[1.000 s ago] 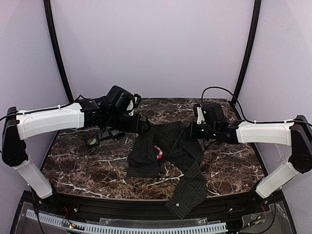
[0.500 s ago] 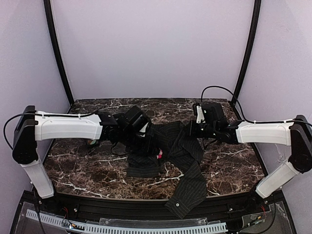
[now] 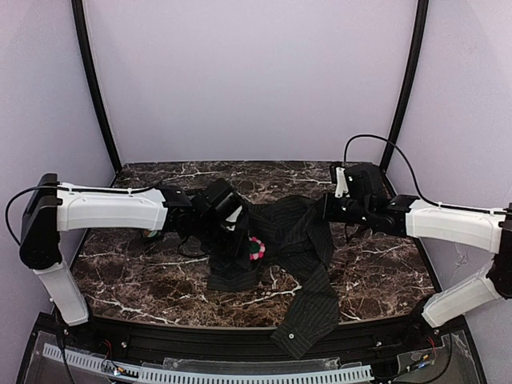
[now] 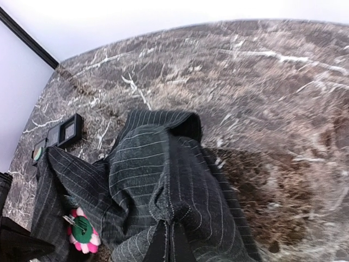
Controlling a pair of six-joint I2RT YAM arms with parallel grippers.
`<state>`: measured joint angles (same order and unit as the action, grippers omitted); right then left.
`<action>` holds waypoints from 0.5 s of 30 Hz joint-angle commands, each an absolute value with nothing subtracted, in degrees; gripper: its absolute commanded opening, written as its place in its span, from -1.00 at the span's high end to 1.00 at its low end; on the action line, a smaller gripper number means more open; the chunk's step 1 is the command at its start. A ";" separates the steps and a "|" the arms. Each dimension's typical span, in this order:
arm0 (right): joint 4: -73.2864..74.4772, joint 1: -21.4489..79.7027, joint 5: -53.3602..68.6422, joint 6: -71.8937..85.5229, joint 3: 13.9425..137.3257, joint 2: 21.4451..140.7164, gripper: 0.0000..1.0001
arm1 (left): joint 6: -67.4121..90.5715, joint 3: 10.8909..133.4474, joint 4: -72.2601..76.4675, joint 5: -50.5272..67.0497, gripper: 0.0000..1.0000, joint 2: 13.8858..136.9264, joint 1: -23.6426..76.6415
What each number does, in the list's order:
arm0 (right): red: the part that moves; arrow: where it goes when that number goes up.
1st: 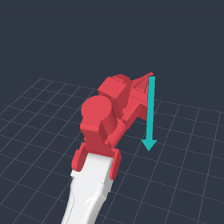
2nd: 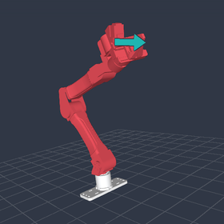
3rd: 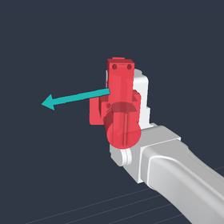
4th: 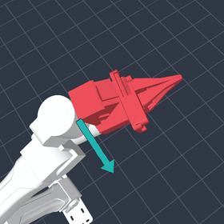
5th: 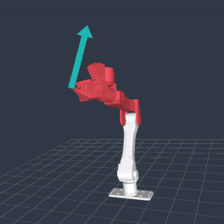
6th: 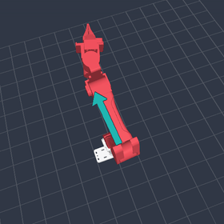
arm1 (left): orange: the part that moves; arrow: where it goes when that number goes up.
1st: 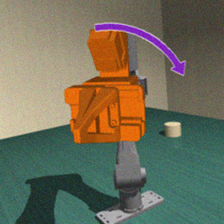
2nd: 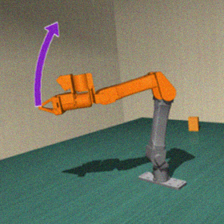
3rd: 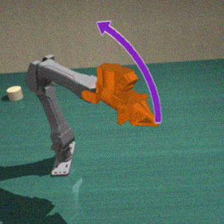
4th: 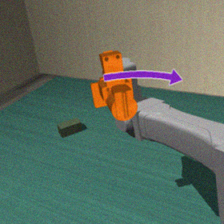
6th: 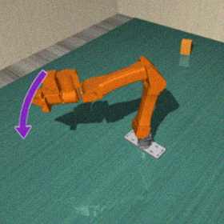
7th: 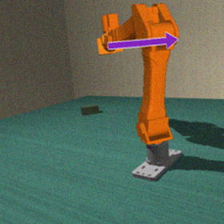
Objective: Remove the brooch from the garment
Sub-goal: Pick up the crumped clothing from the center of the board.
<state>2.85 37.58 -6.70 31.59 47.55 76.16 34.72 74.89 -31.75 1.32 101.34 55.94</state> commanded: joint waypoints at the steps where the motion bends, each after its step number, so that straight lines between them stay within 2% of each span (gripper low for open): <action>1: 9.91 36.96 -13.58 27.45 50.48 66.53 1.00 | 25.28 70.39 -35.52 7.50 0.98 88.24 51.08; 6: 16.13 36.82 -18.63 24.39 54.39 56.55 1.00 | 18.93 68.30 -34.66 27.11 0.99 79.92 47.10; 10: 16.28 36.83 -21.48 21.01 56.56 50.24 1.00 | 19.01 68.48 -34.19 38.47 0.98 76.32 43.50; 15: 15.44 36.65 -23.51 20.22 56.47 52.93 1.00 | 23.70 58.37 -24.50 47.97 0.98 77.34 35.65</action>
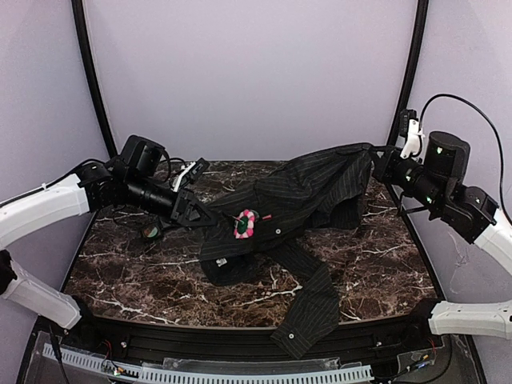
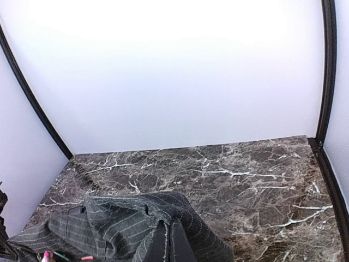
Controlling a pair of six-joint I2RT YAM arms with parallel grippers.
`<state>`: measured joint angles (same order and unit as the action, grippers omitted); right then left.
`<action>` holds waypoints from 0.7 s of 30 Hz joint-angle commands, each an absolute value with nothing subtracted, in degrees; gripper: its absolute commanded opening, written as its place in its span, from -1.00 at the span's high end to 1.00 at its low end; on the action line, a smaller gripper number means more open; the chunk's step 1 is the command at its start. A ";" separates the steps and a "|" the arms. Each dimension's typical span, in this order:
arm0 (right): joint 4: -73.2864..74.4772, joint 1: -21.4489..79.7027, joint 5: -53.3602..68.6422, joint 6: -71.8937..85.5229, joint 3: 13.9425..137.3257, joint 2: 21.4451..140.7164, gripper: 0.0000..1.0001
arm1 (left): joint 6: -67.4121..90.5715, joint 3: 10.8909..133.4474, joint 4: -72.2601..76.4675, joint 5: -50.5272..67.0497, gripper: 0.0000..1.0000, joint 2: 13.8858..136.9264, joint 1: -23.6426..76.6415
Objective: Remove the brooch from the garment
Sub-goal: Pick up the crumped clothing from the center of the board, then place the crumpled clothing at the center of the board.
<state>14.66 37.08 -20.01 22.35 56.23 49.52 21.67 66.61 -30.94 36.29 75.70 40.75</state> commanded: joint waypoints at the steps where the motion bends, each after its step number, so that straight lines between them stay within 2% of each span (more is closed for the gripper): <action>1: 15.28 36.63 -23.67 20.63 56.01 54.59 1.00 | 24.23 57.00 -23.85 48.84 0.98 78.18 34.65; 7: 12.71 33.30 -17.64 26.87 52.71 67.12 1.00 | 20.54 52.56 -26.41 43.90 0.97 90.86 27.83; 8: 12.11 33.23 -15.94 27.12 52.58 68.44 0.94 | 18.82 53.37 -28.38 42.18 0.84 92.32 27.80; 9: 11.79 33.26 -14.56 27.19 52.76 69.39 0.83 | 18.16 53.80 -29.13 41.74 0.76 94.34 27.78; 11: 11.18 33.31 -12.31 26.28 52.86 69.86 0.40 | 16.39 55.24 -30.72 40.14 0.47 95.39 27.77; 12: 10.94 33.43 -11.57 25.37 52.84 69.50 0.12 | 14.91 56.66 -32.47 37.96 0.19 95.33 27.77; 13: 10.85 33.48 -10.72 24.34 52.70 68.76 -0.13 | 14.05 57.73 -33.55 36.65 0.05 94.96 27.77; 15: 11.35 33.77 -9.30 22.91 52.42 67.01 -0.44 | 11.57 62.26 -38.44 30.83 -0.33 93.81 27.77; 18: 12.28 34.37 -6.85 21.67 51.80 64.36 -0.64 | 8.27 66.15 -40.00 24.08 -0.51 91.24 27.89; 21: 11.89 35.07 -4.43 22.24 50.10 62.79 -0.72 | 4.82 69.19 -38.43 22.40 -0.74 89.79 28.65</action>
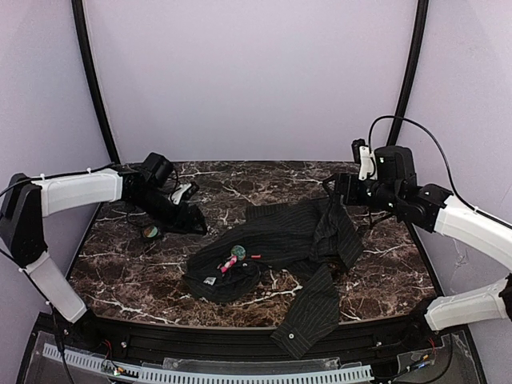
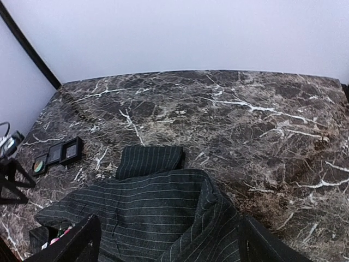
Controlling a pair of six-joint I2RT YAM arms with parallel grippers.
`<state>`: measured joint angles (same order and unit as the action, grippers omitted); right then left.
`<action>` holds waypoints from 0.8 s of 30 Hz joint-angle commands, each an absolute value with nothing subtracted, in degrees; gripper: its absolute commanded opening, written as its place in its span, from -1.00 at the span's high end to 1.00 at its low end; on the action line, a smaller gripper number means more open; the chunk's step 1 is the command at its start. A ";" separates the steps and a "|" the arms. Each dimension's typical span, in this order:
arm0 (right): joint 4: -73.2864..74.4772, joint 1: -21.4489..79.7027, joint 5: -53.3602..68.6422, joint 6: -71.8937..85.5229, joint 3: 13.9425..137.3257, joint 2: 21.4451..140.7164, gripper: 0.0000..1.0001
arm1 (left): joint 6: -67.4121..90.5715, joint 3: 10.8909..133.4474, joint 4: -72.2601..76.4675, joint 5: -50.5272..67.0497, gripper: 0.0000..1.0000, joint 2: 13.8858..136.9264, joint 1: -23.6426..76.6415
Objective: Remove the brooch from the garment
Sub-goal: Place the crumpled clothing at the center of the board, then adjust the crumpled clothing at the center of the board.
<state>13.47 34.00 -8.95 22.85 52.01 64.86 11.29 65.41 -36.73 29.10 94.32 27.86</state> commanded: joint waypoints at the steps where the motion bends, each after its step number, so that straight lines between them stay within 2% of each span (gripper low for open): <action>1: 11.42 35.29 -3.79 22.57 49.38 62.43 -0.73 | 3.91 69.66 -38.20 22.01 -0.76 89.92 29.58; 8: 6.14 35.75 -0.25 25.25 46.33 63.10 -0.75 | -5.52 76.81 -42.20 13.38 -0.85 97.29 38.22; 18: 3.16 36.77 2.33 25.92 46.03 64.83 -0.76 | -6.33 80.86 -39.20 12.10 -0.92 105.43 41.93; 24: 2.10 37.40 5.17 25.17 45.63 65.58 -0.54 | -5.75 84.16 -37.31 13.71 -0.90 108.93 42.01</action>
